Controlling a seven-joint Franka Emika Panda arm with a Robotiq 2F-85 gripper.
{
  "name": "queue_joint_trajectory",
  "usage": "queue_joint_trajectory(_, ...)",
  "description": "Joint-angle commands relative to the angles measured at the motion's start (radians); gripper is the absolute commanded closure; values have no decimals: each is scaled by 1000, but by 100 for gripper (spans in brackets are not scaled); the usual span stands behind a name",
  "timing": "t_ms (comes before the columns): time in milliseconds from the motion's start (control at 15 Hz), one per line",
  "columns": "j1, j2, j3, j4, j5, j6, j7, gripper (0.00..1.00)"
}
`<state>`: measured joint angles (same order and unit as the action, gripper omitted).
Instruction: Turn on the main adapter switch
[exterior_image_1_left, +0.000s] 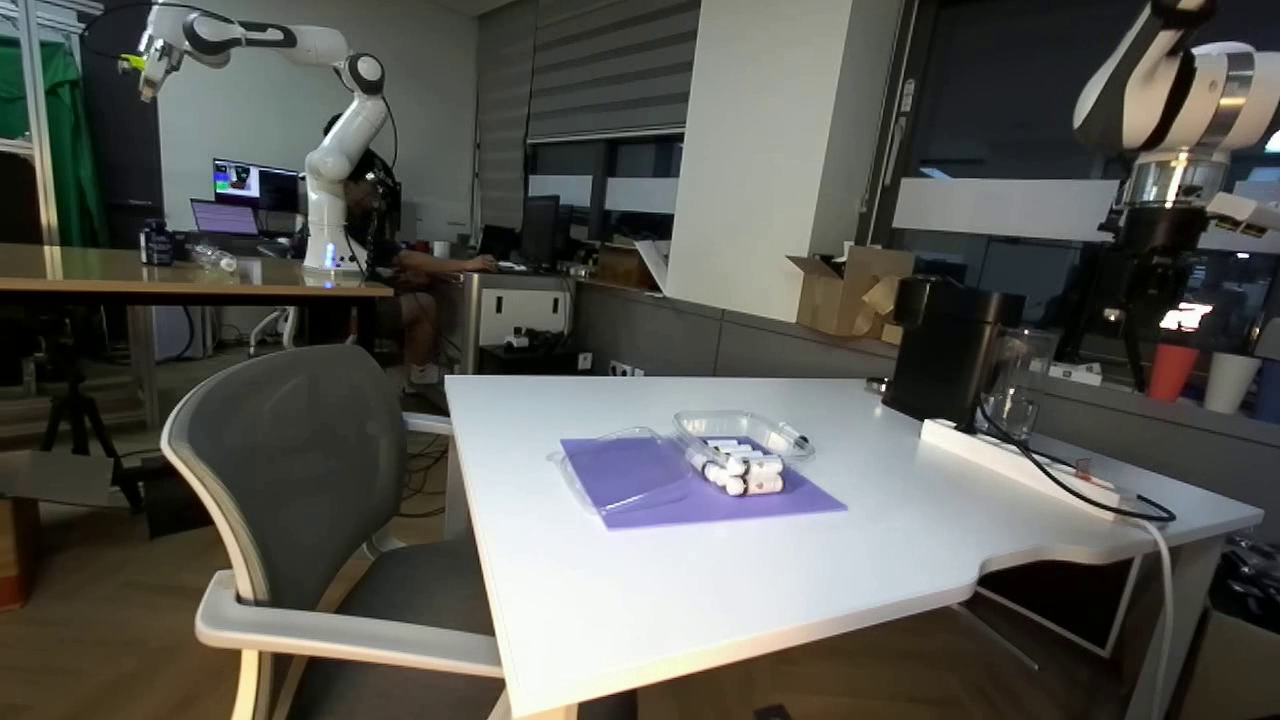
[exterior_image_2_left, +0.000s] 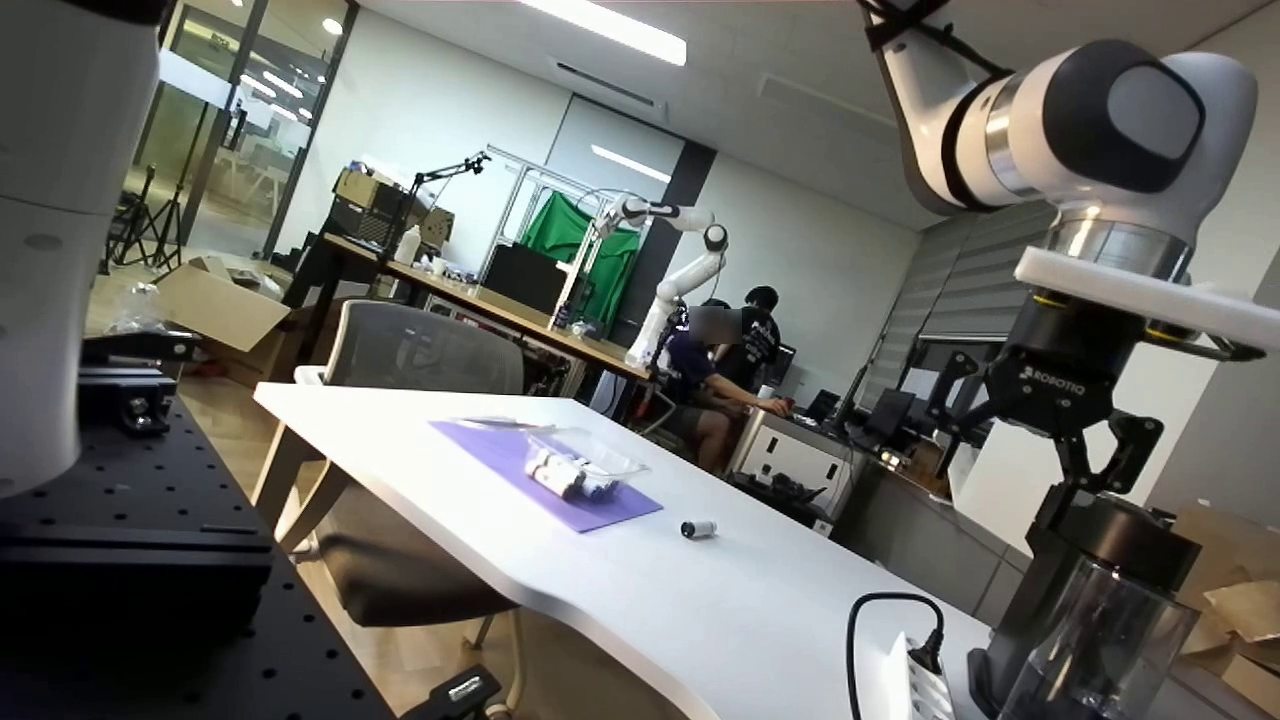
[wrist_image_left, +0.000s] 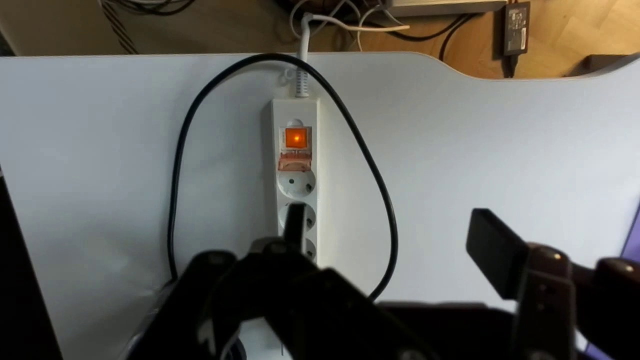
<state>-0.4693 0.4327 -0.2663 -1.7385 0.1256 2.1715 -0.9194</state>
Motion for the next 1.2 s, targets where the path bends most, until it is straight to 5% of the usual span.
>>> queue_joint_trajectory(0,-75,134,41,114,54,-2,-25,47)
queue_joint_trajectory(533,-194,361,131,330,68,-44,-54,99)
queue_joint_trajectory(1133,-238,529,166,522,40,-156,-44,100)
